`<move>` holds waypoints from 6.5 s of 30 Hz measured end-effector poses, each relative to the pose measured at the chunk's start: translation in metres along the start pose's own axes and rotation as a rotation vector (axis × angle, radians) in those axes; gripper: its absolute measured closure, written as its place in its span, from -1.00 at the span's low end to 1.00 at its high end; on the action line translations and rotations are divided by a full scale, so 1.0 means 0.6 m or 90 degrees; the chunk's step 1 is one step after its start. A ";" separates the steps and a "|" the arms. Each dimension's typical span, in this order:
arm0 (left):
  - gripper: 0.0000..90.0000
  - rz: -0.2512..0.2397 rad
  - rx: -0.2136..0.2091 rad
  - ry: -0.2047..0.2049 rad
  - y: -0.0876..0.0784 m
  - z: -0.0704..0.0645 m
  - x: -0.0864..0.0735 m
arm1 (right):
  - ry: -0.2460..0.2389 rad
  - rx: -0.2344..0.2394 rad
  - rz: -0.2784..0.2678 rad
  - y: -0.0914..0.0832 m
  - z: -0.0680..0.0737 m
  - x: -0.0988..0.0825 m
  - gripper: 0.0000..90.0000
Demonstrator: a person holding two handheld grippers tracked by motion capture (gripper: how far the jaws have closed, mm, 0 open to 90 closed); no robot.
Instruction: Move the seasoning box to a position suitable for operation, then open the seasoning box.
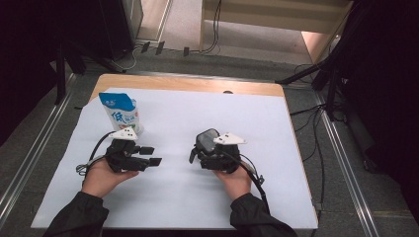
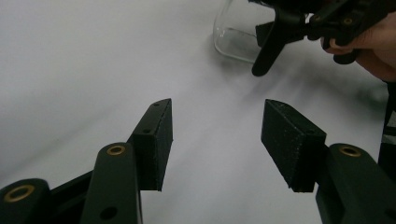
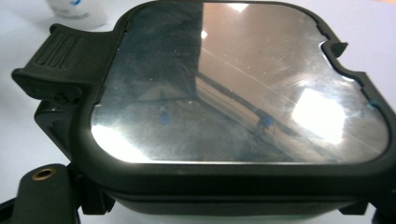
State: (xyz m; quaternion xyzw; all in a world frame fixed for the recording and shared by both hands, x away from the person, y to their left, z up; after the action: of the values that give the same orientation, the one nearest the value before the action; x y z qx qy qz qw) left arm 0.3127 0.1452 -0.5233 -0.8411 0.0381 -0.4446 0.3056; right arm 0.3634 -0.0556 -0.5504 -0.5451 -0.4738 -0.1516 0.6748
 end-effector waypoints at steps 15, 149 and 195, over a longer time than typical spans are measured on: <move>0.01 0.004 0.007 0.012 0.004 0.004 -0.001 | -0.060 0.032 -0.015 0.020 0.066 -0.011 -0.65; 1.00 0.047 -0.033 0.060 0.093 -0.038 0.020 | 0.022 0.180 0.030 -0.022 -0.006 0.030 1.00; 0.22 0.040 -0.064 0.052 0.048 0.004 0.035 | 0.030 0.178 0.033 -0.109 0.010 -0.053 1.00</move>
State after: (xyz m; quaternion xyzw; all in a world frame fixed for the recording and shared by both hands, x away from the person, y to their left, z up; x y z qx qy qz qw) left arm 0.3332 0.1164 -0.5249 -0.8352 0.0990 -0.4660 0.2746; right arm 0.2977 -0.0836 -0.5375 -0.4541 -0.4600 -0.0791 0.7589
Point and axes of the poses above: each handheld gripper's, and its own axes: y roughly forward along the jaws, x roughly out of its top, z roughly to its left, the point moved 9 cm from there along y, roughly forward along the jaws, and after that the axes turned 12 degrees about -x, right-handed, at the moved point
